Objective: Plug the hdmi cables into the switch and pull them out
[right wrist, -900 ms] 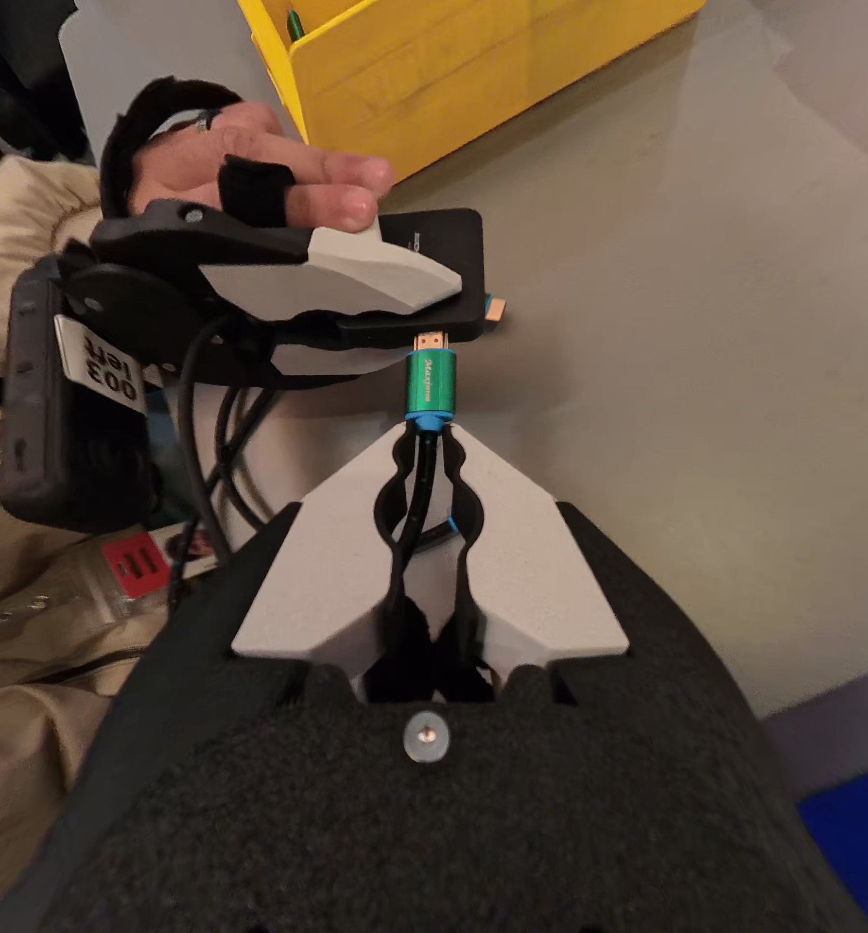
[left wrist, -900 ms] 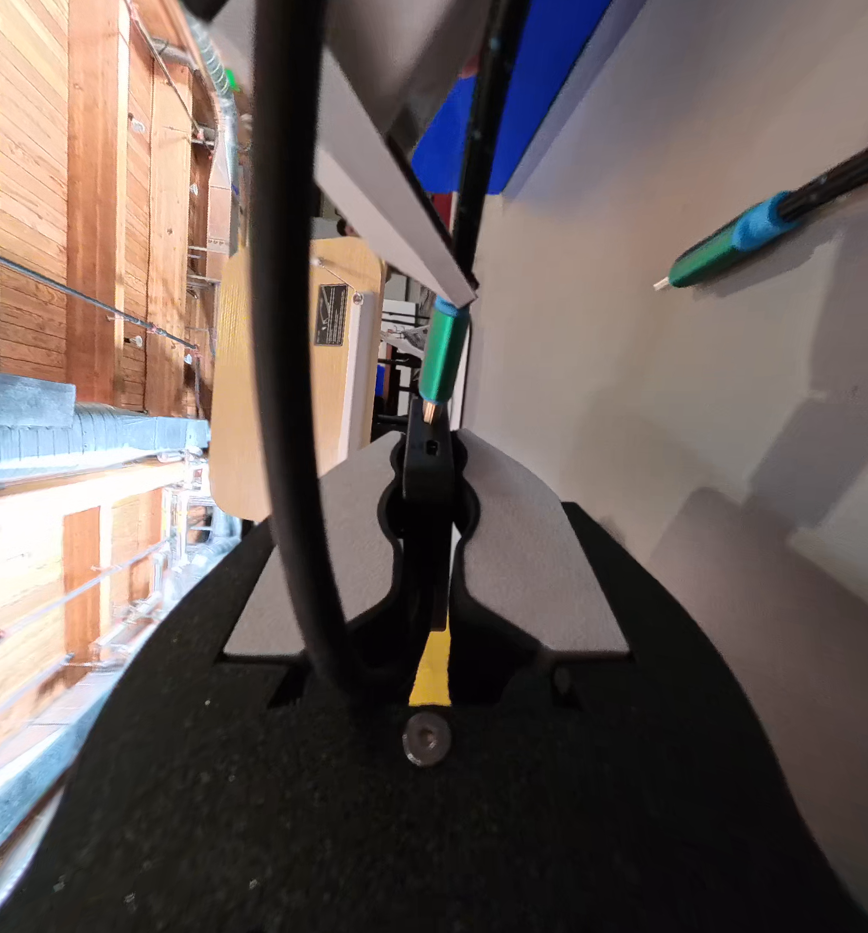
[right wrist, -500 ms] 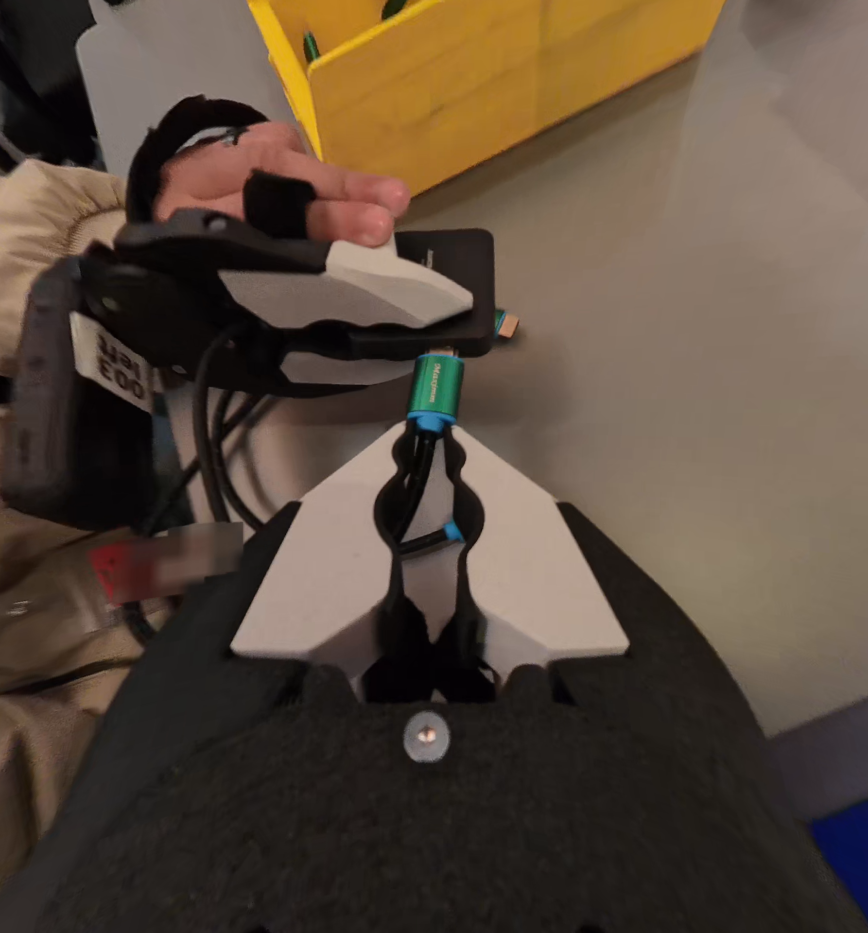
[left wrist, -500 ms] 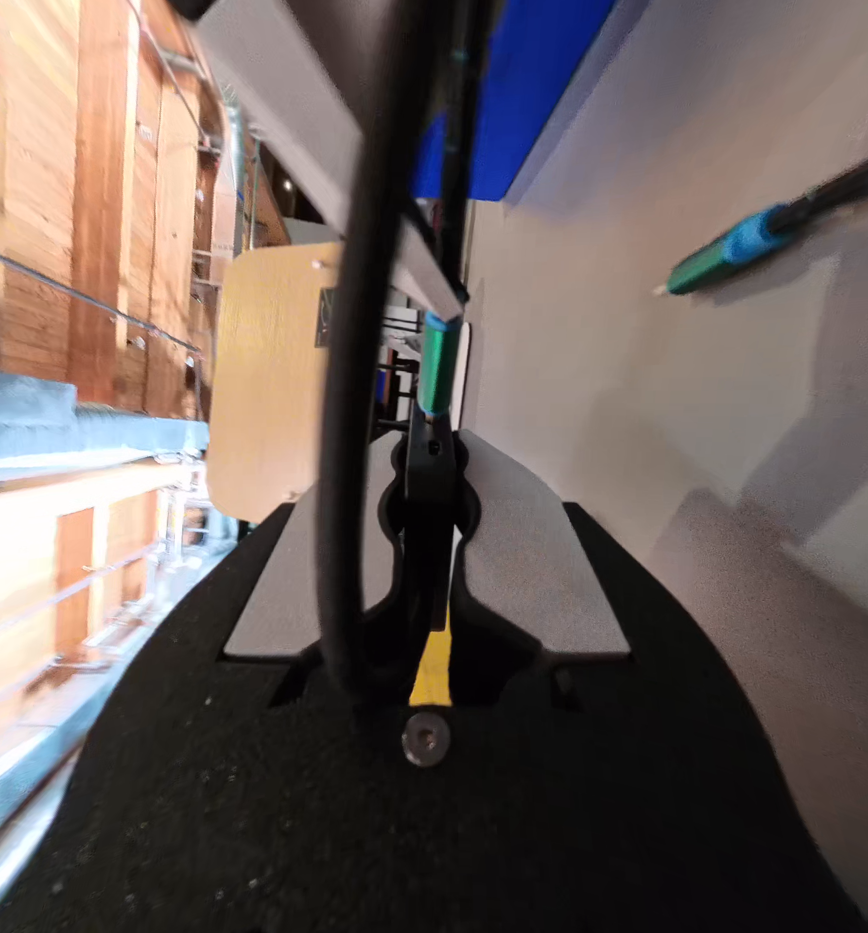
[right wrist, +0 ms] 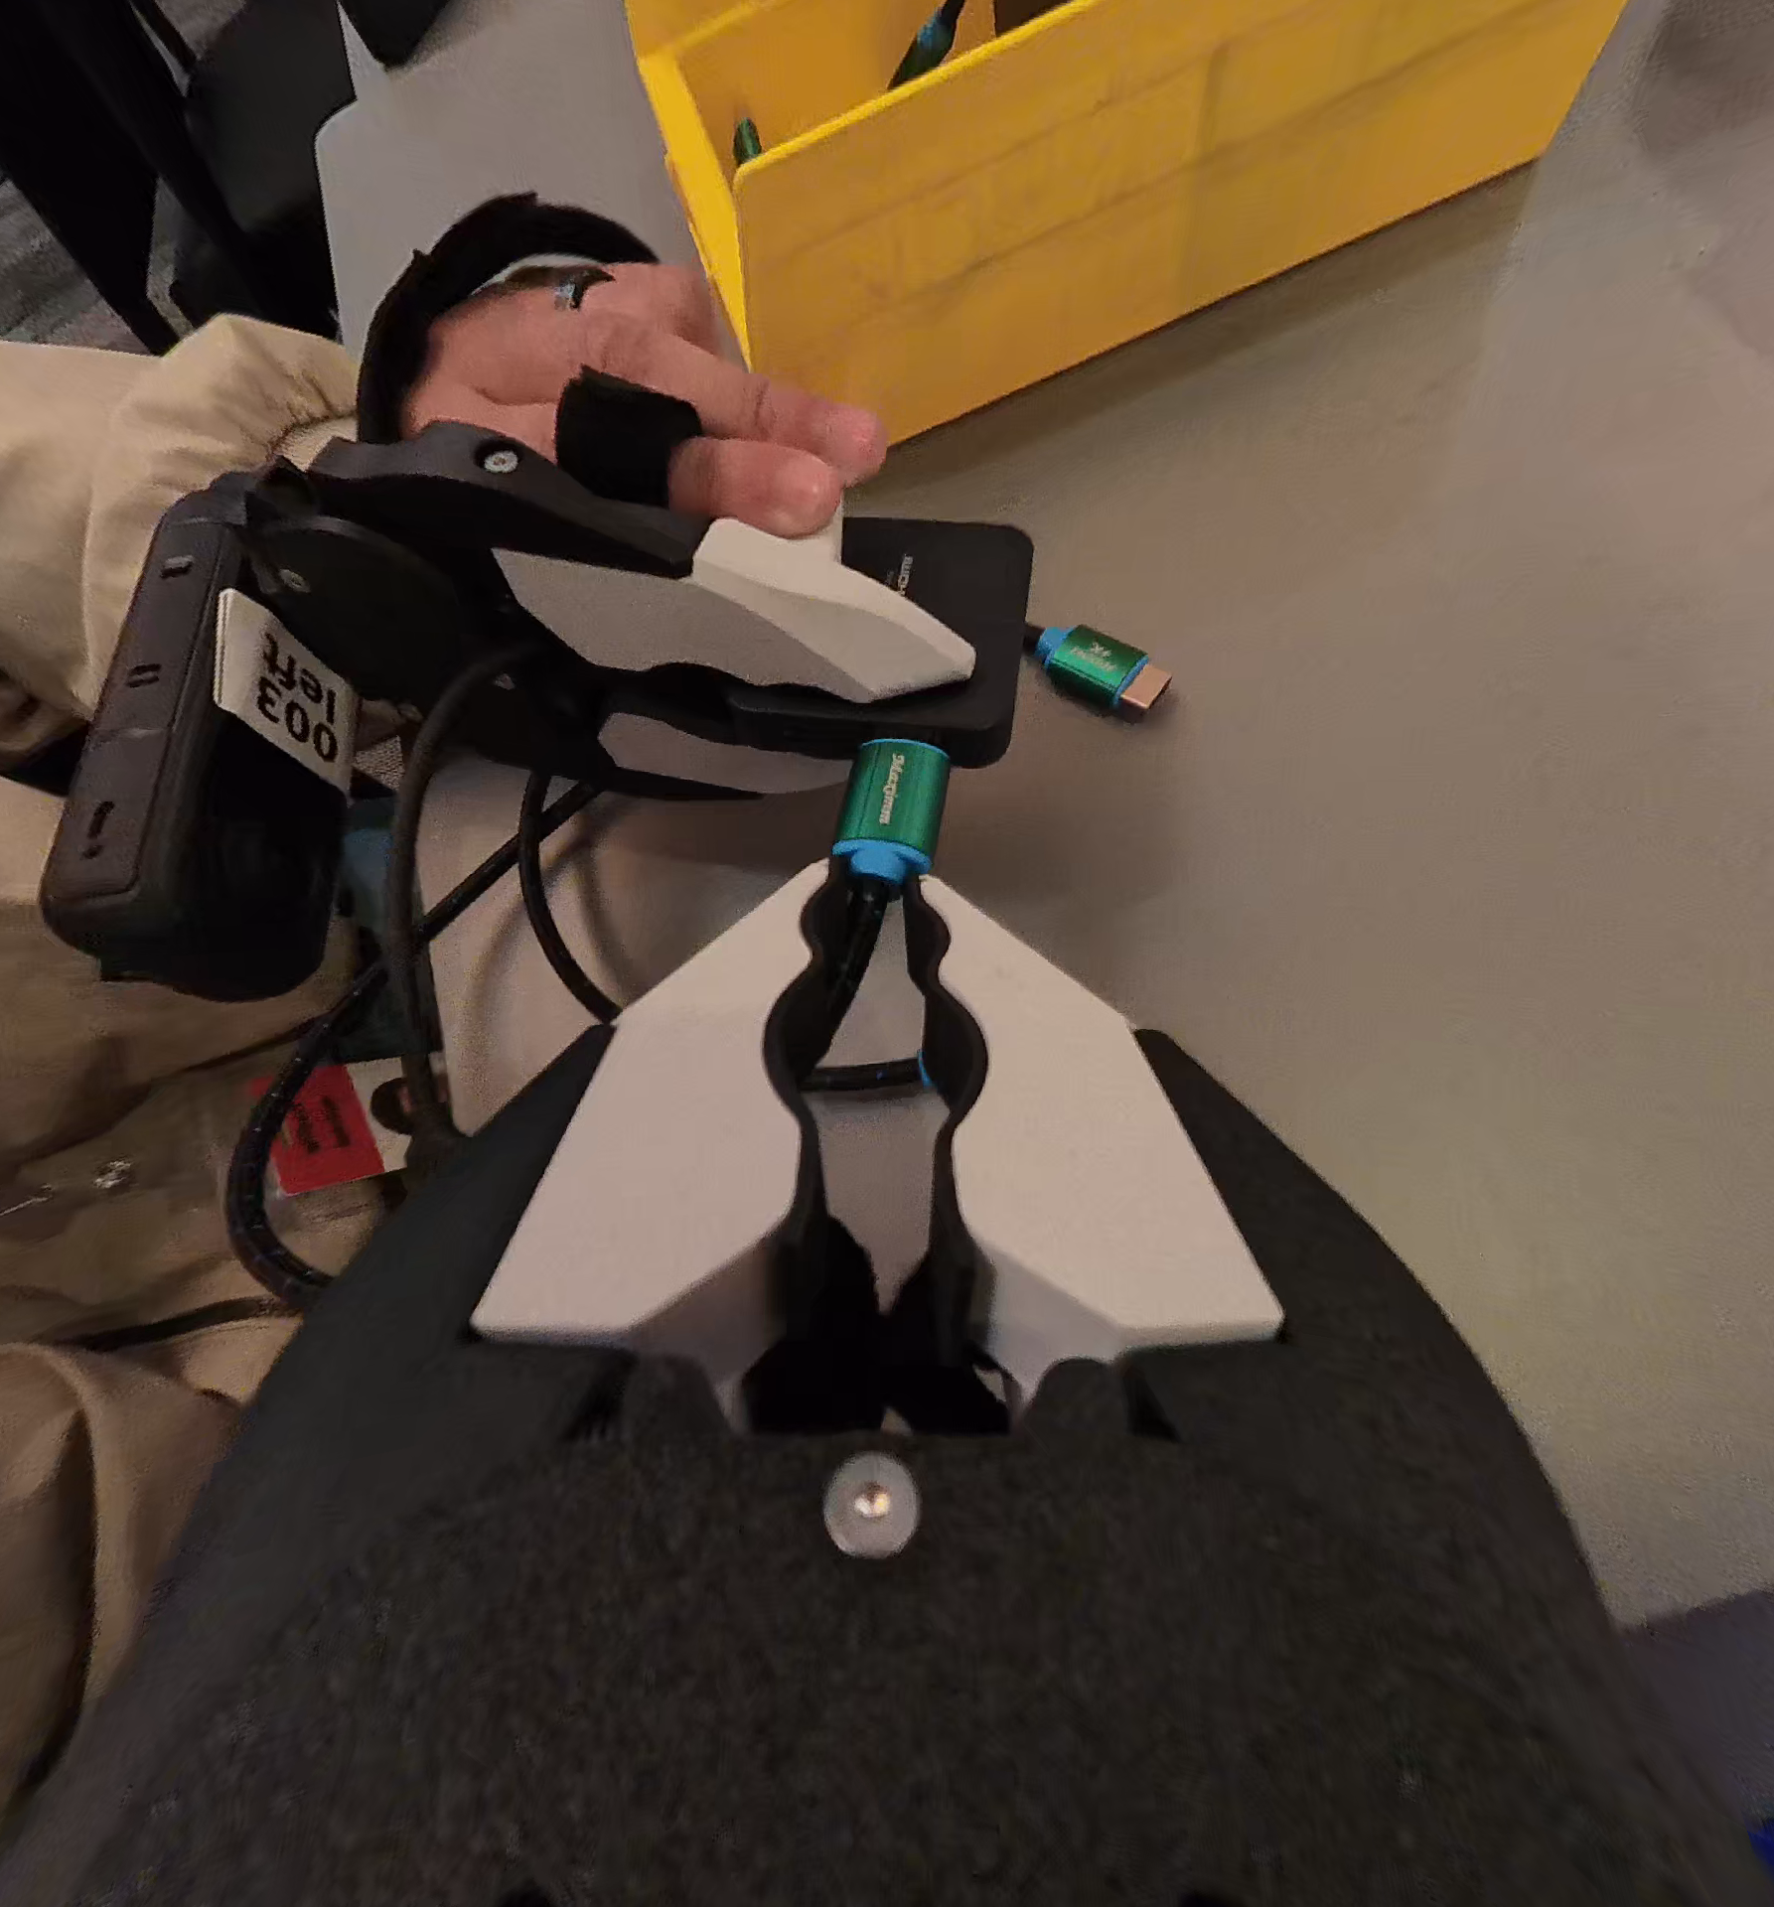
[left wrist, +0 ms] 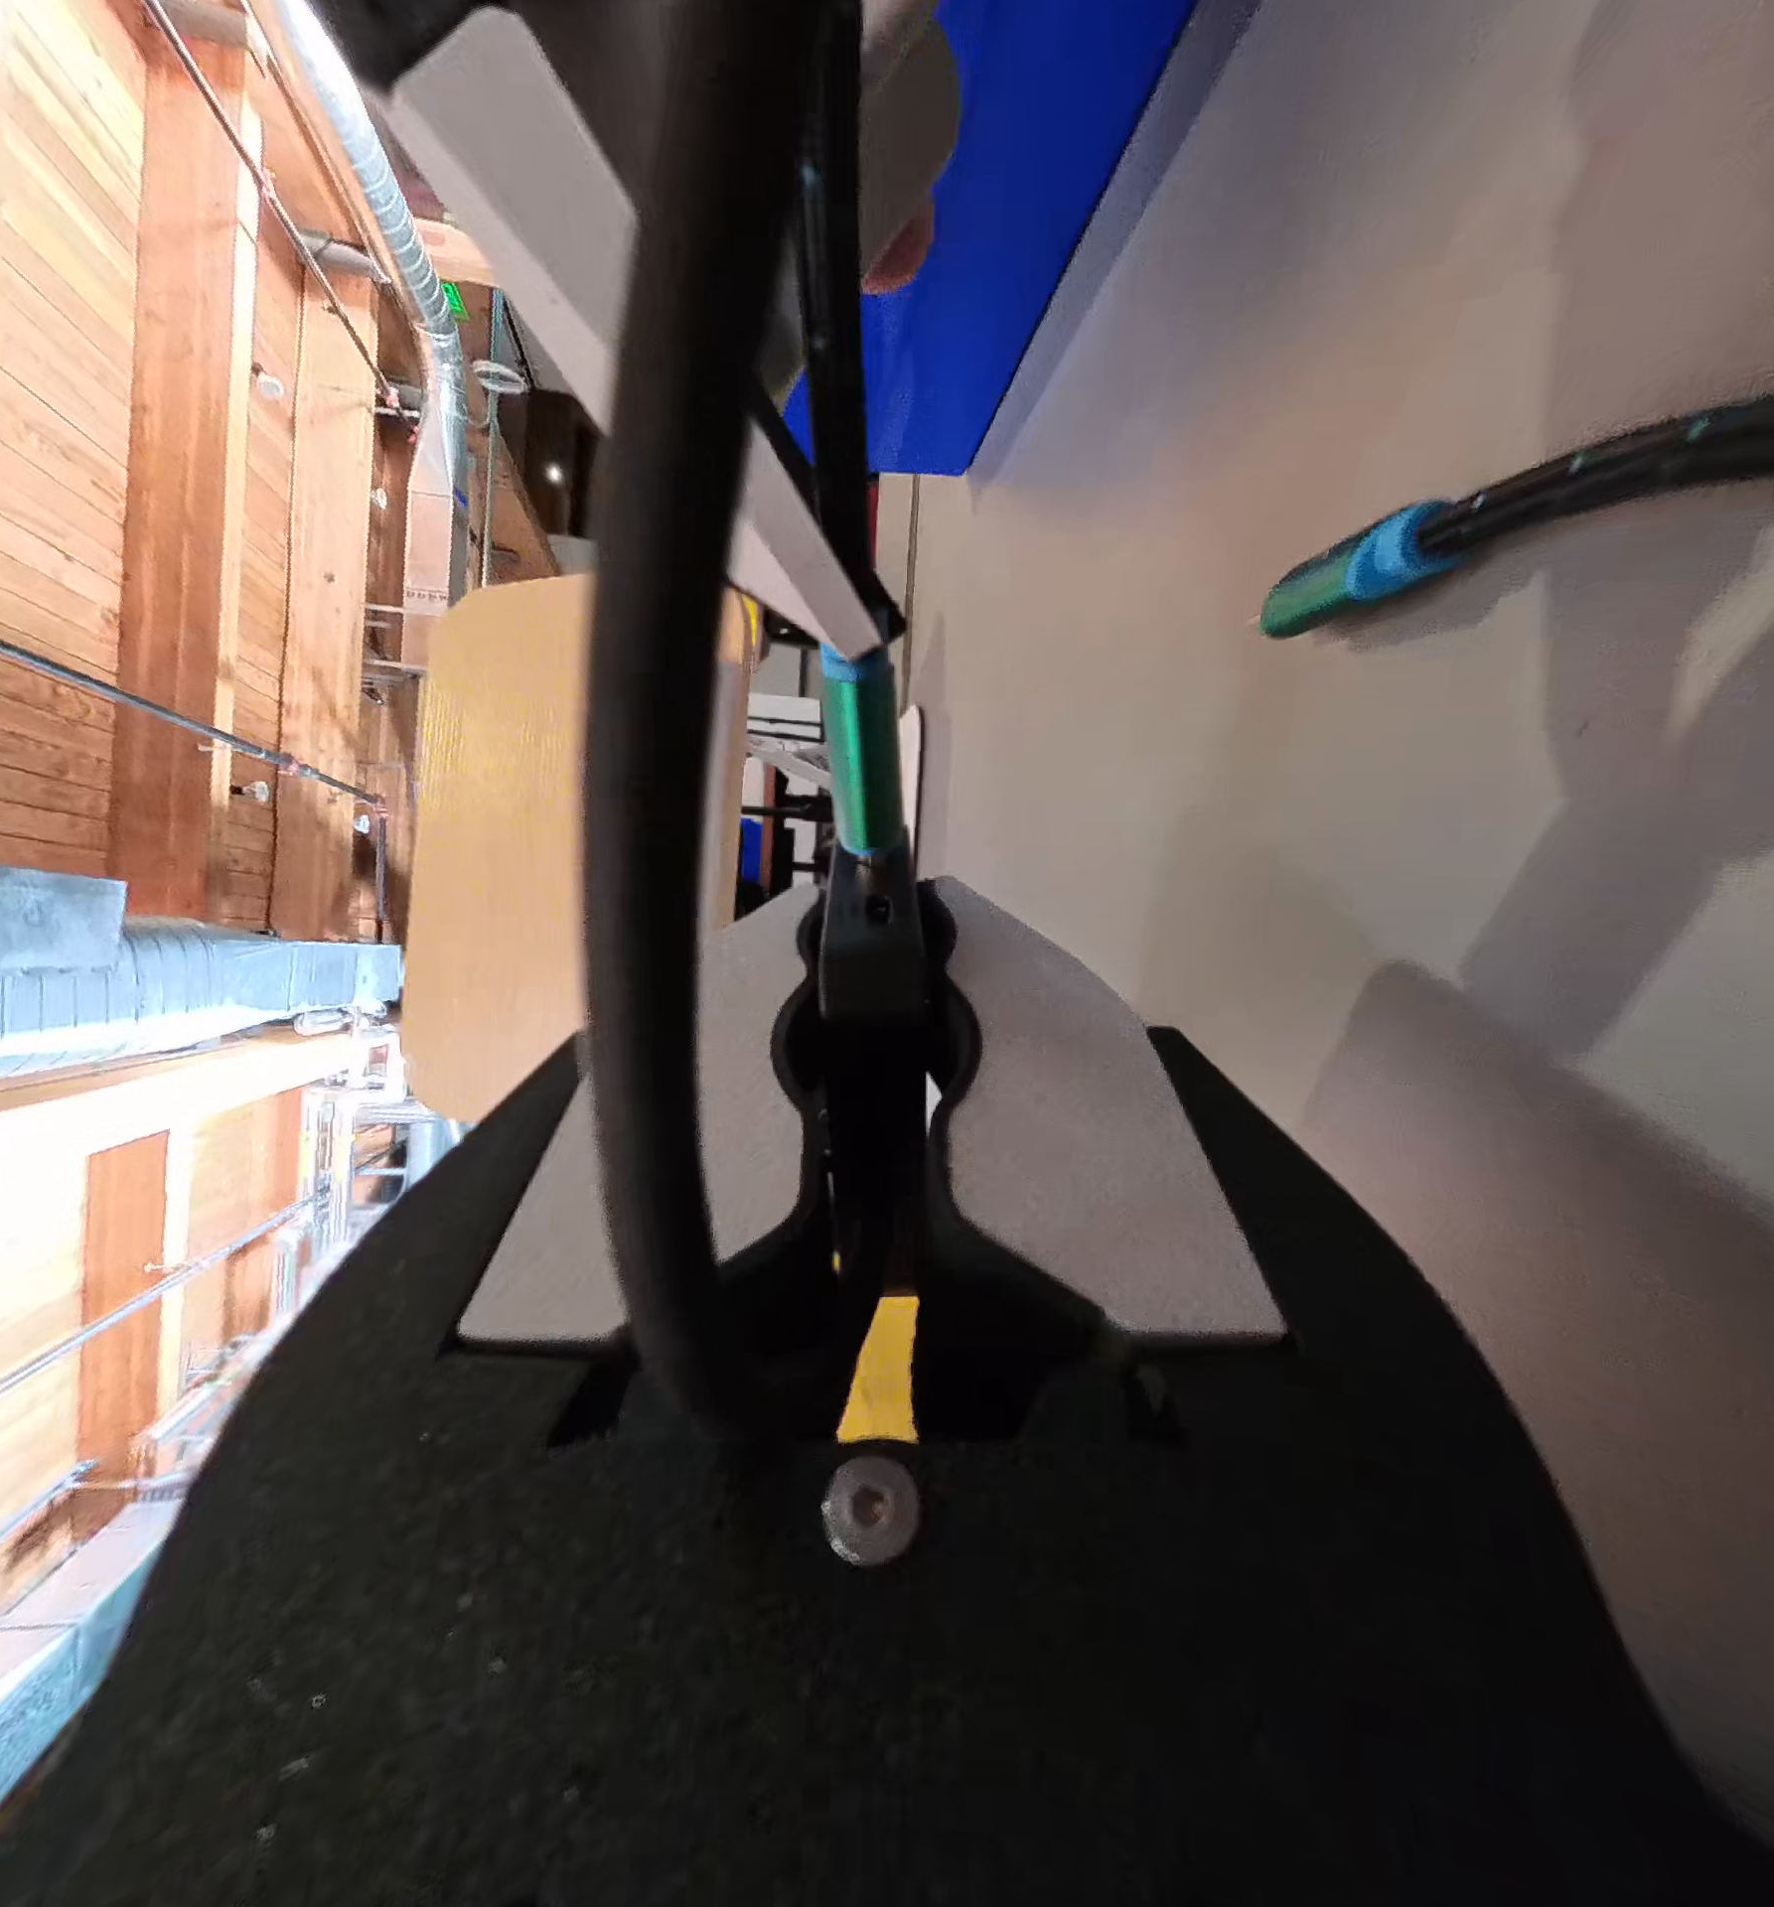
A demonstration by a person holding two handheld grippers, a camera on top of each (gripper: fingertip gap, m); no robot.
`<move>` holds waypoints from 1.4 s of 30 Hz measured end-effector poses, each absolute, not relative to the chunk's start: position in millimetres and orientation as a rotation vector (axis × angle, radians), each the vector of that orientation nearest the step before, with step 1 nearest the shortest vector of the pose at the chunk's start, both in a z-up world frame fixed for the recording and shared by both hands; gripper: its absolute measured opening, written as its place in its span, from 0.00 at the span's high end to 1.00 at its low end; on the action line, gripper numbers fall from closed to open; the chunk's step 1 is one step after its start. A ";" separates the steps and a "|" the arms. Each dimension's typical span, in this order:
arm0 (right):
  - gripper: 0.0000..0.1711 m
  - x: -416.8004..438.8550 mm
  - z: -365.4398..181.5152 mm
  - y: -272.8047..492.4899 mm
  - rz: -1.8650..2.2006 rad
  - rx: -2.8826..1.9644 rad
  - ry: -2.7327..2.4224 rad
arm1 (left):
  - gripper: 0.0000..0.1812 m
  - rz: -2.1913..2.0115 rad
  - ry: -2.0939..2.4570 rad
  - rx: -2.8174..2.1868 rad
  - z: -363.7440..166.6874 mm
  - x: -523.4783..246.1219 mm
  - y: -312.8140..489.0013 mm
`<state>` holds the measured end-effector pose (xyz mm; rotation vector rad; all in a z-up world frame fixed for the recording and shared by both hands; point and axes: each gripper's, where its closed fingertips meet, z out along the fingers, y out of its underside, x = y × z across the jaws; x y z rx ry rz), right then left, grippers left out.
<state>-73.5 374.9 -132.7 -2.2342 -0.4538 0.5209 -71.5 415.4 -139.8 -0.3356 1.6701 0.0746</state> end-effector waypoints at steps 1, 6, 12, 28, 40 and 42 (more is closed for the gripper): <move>0.95 -73.7 -132.1 375.0 0.527 -2.239 -0.449 | 0.93 0.079 1.668 -0.342 -138.8 -71.4 414.3; 0.95 -75.4 -137.9 374.4 0.565 -2.256 -0.431 | 0.93 0.118 1.666 -0.328 -138.8 -72.6 413.3; 0.90 -71.5 -111.4 377.5 0.637 -2.116 -0.381 | 0.93 -0.002 1.640 -0.415 -128.3 -70.7 422.7; 0.74 -110.4 -54.5 374.9 0.836 -1.553 -0.482 | 0.92 -1.570 1.481 -0.856 -31.8 -101.7 357.1; 0.93 -111.5 -53.2 343.8 0.867 -1.506 -0.681 | 0.70 -1.606 1.561 -0.846 -38.6 -105.5 356.9; 0.93 -103.5 -40.1 333.9 0.871 -1.445 -0.688 | 0.73 -1.568 1.611 -0.810 -41.8 -110.4 354.9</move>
